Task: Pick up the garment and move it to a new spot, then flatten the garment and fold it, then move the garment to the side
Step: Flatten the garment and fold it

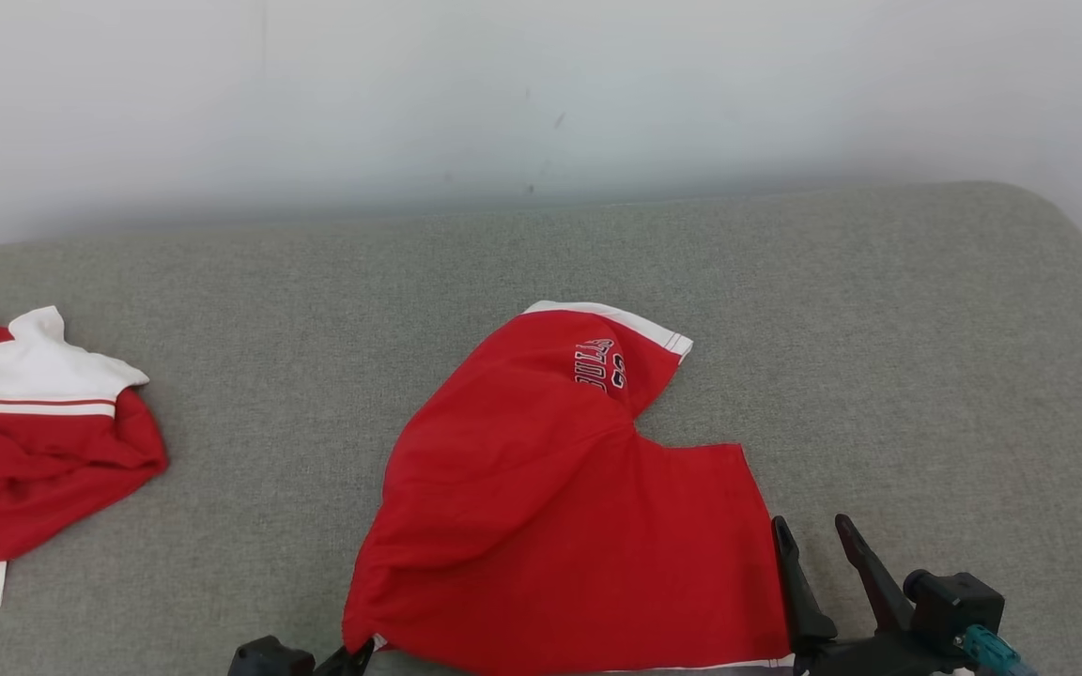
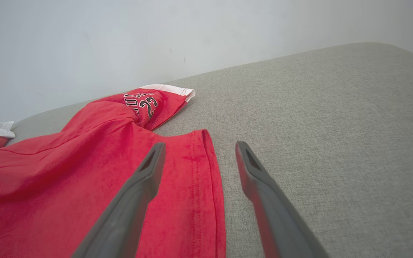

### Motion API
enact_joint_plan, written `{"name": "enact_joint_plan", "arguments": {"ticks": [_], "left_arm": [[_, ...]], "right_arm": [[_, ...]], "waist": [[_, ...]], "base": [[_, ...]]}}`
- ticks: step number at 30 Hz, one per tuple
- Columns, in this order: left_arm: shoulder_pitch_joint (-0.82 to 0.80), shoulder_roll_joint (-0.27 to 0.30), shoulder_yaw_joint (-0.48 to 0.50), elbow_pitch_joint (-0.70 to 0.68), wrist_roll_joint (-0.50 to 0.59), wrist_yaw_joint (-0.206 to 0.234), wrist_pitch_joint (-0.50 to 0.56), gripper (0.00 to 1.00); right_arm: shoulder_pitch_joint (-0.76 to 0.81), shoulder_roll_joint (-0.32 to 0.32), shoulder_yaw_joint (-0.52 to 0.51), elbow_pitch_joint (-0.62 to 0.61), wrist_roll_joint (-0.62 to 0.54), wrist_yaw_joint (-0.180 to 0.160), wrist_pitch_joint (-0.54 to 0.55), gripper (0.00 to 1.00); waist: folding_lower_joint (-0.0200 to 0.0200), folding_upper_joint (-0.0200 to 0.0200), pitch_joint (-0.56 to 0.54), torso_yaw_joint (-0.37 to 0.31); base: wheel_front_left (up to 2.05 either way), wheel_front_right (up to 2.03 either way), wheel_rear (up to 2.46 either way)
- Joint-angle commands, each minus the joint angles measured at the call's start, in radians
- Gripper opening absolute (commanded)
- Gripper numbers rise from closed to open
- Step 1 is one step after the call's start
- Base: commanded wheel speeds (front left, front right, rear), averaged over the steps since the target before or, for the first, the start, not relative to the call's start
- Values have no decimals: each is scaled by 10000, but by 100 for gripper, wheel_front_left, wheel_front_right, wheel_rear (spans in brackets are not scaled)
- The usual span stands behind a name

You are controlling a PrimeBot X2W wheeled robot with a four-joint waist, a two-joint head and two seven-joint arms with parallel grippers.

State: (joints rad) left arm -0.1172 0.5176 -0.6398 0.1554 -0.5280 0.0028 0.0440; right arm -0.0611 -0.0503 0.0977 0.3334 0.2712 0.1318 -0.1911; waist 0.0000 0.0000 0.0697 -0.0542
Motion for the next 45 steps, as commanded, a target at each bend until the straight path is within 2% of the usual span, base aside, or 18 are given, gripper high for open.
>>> {"name": "enact_joint_plan", "arguments": {"ticks": [1, 7, 8, 9, 10, 16, 21, 25, 31, 35, 37, 41, 45], "left_arm": [[101, -44, 5, 69, 29, -1, -61, 0], [153, -126, -26, 512, -120, -87, -230, 0], [148, -144, -1, 607, -62, -18, -338, 14], [151, -163, 26, 743, 2, 76, -419, 96], [189, -213, 50, 853, 7, 149, -526, 100], [820, -582, 533, 602, -422, 594, -1745, 100], [1348, -685, 1091, 101, -465, 1152, -2727, 100], [1622, -793, 1610, -282, -139, 1593, -3037, 100], [2015, -1332, 2711, -1176, 686, 2078, -3086, 100], [2305, -1641, 3264, -1431, 1161, 2069, -3090, 100], [2499, -1717, 3326, -1253, 1190, 1882, -3091, 100], [2367, -1633, 2785, -626, 900, 950, -2944, 100], [1957, -1532, 2387, -22, 906, 406, -2600, 100]], "right_arm": [[-62, -1, -19, 3, 5, -22, -43, 100], [-34, -2, -46, 71, -33, -22, -40, 100], [-22, -2, -48, 73, -30, -22, -37, 100], [-6, -2, -48, 74, -29, -22, -31, 100], [14, -2, -45, 74, -30, -22, -26, 100], [264, -4, -237, -26, -80, -22, -41, 100], [426, -4, -400, -166, -170, -22, 13, 100], [529, -1, -496, -356, -206, -22, 74, 100], [1103, -2, -589, -826, -469, -22, 148, 100], [1653, -4, -574, -1130, -569, -22, 380, 100], [1818, -4, -518, -1167, -605, -22, 567, 100], [1706, -4, -296, -1067, -679, -22, 974, 100], [1440, -1, -158, -670, -849, -22, 1193, 100]], "waist": [[0, 0, -23, -10], [0, 0, -151, -44], [0, 0, -172, -42], [0, 0, -190, -39], [0, 0, -216, -37], [0, 0, -420, 47], [0, 0, -585, 129], [0, 0, -693, 162], [0, 0, -735, 223], [0, 0, -721, 215], [0, 0, -689, 178], [0, 0, -547, 122], [0, 0, -387, 96]], "base": [[0, 0, 0], [0, 0, 0], [0, 0, 0], [0, 0, 0], [0, 0, 0], [0, 0, 0], [0, 0, 0], [0, 0, 0], [0, 0, 0], [0, 0, 0], [0, 0, 0], [0, 0, 0], [0, 0, 0]]}}
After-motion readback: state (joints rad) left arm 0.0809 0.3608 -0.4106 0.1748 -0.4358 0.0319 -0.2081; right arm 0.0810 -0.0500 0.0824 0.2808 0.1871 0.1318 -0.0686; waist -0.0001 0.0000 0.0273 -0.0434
